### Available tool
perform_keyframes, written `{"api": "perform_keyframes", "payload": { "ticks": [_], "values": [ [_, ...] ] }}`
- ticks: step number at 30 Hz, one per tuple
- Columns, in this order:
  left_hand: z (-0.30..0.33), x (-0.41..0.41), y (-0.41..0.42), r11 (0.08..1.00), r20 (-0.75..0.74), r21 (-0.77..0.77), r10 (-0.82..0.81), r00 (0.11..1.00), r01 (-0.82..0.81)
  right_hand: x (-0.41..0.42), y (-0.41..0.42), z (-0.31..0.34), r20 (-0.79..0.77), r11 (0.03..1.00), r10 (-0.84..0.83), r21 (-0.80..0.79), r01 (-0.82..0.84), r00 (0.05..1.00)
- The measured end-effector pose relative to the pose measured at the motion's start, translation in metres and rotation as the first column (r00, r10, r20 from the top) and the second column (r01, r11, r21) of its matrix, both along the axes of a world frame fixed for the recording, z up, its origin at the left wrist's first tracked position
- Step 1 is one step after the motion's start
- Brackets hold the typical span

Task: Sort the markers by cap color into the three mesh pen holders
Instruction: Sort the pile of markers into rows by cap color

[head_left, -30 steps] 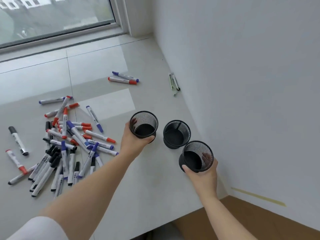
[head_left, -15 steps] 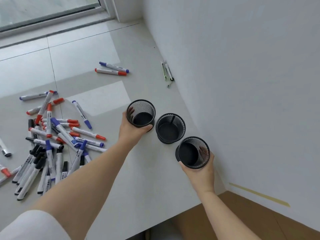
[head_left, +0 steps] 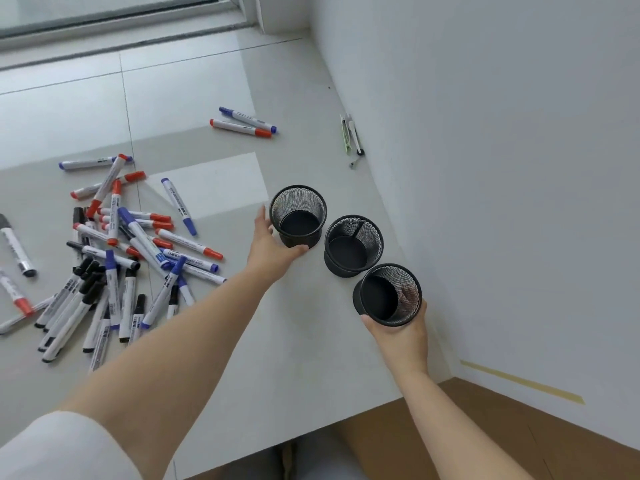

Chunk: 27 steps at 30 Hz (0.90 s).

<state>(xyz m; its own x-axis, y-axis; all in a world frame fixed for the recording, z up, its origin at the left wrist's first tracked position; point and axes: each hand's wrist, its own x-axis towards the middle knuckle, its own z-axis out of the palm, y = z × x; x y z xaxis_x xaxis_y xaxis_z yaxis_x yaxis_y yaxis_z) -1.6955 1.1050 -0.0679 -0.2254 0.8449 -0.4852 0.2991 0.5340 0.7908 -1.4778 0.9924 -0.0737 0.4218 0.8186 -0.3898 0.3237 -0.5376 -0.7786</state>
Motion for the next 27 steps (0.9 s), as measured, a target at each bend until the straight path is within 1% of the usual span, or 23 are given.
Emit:
{"api": "perform_keyframes", "payload": {
  "ticks": [3, 5, 7, 9, 11, 13, 15, 18, 20, 23, 27],
  "values": [
    [0.016, -0.012, -0.024, 0.998, -0.008, -0.048, 0.043, 0.999, -0.043, -0.006, -0.008, 0.001, 0.095, 0.998, -0.024, -0.057, 0.030, 0.995],
    [0.027, -0.026, -0.045, 0.997, 0.016, -0.062, 0.055, 0.998, -0.054, -0.018, -0.019, 0.003, 0.172, 0.984, -0.019, -0.169, 0.049, 0.985],
    [0.038, -0.047, -0.070, 0.997, 0.023, -0.069, 0.036, 0.999, -0.034, -0.038, -0.032, 0.006, 0.194, 0.971, 0.010, -0.237, 0.037, 0.981],
    [0.048, -0.074, -0.095, 0.998, -0.019, -0.053, 0.017, 1.000, -0.018, -0.065, -0.043, 0.010, 0.170, 0.963, 0.113, -0.260, -0.066, 0.979],
    [0.056, -0.104, -0.121, 0.999, -0.068, -0.044, 0.030, 0.997, -0.033, -0.095, -0.049, 0.014, 0.124, 0.932, 0.269, -0.284, -0.225, 0.955],
    [0.062, -0.137, -0.147, 0.996, -0.109, -0.057, 0.056, 0.992, -0.063, -0.130, -0.049, 0.019, 0.074, 0.883, 0.409, -0.282, -0.374, 0.909],
    [0.065, -0.173, -0.173, 0.990, -0.132, -0.069, 0.111, 0.985, -0.121, -0.170, -0.048, 0.024, 0.053, 0.838, 0.514, -0.246, -0.488, 0.856],
    [0.062, -0.225, -0.208, 0.972, -0.152, -0.067, 0.215, 0.965, -0.227, -0.230, -0.049, 0.034, 0.046, 0.775, 0.623, -0.174, -0.608, 0.781],
    [0.056, -0.259, -0.226, 0.961, -0.167, -0.080, 0.247, 0.954, -0.263, -0.268, -0.052, 0.036, 0.059, 0.734, 0.677, -0.130, -0.667, 0.733],
    [0.039, -0.303, -0.238, 0.951, -0.186, -0.086, 0.278, 0.942, -0.298, -0.317, -0.055, 0.030, 0.163, 0.649, 0.756, -0.065, -0.758, 0.634],
    [0.015, -0.340, -0.229, 0.949, -0.213, -0.068, 0.288, 0.934, -0.308, -0.370, -0.049, 0.015, 0.337, 0.469, 0.832, -0.004, -0.883, 0.441]
  ]
}}
